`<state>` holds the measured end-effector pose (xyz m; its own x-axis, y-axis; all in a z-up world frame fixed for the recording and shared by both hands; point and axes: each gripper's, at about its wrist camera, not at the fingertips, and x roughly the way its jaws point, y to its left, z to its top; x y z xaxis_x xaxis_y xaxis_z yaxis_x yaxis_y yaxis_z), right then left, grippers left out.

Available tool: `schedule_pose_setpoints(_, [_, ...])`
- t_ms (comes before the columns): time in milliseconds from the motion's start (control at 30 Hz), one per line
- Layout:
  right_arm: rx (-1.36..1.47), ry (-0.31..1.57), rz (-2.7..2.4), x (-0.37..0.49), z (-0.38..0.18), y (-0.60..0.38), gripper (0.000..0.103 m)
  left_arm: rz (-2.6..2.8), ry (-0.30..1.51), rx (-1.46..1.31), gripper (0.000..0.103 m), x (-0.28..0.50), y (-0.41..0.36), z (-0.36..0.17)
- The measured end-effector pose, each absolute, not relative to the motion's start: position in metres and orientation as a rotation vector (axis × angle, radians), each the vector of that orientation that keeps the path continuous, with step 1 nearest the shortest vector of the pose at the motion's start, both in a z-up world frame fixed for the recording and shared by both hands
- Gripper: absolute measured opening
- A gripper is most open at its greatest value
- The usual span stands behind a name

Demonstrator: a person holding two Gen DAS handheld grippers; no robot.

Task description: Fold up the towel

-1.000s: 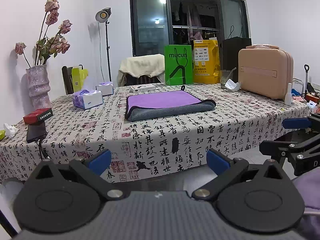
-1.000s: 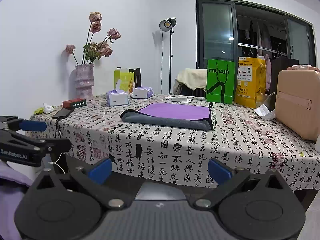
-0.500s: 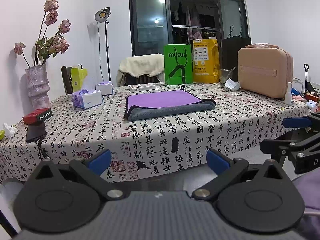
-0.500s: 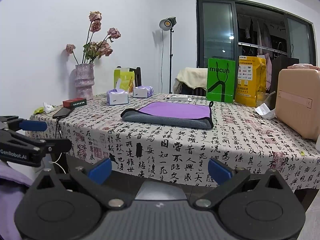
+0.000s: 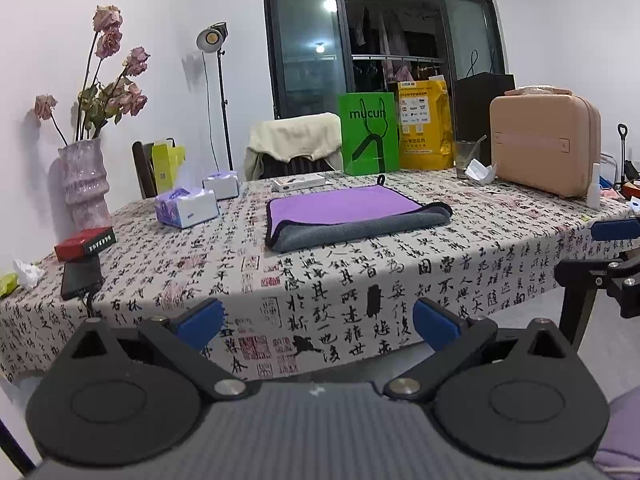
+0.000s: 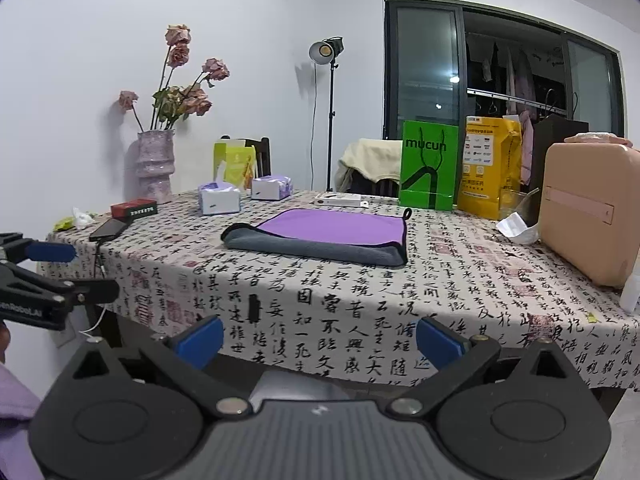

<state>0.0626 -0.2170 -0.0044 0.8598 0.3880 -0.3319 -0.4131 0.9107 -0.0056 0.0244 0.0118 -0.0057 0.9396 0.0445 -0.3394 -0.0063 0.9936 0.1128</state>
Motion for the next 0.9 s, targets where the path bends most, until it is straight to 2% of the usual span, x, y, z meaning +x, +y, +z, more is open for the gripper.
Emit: schedule_pose_setpoints(900, [-0.119, 0.373, 0.378, 0.216, 0.003, -0.219, 0.103, 0.054, 0.433, 0.100, 0.103, 0.175, 0.047, -0.002])
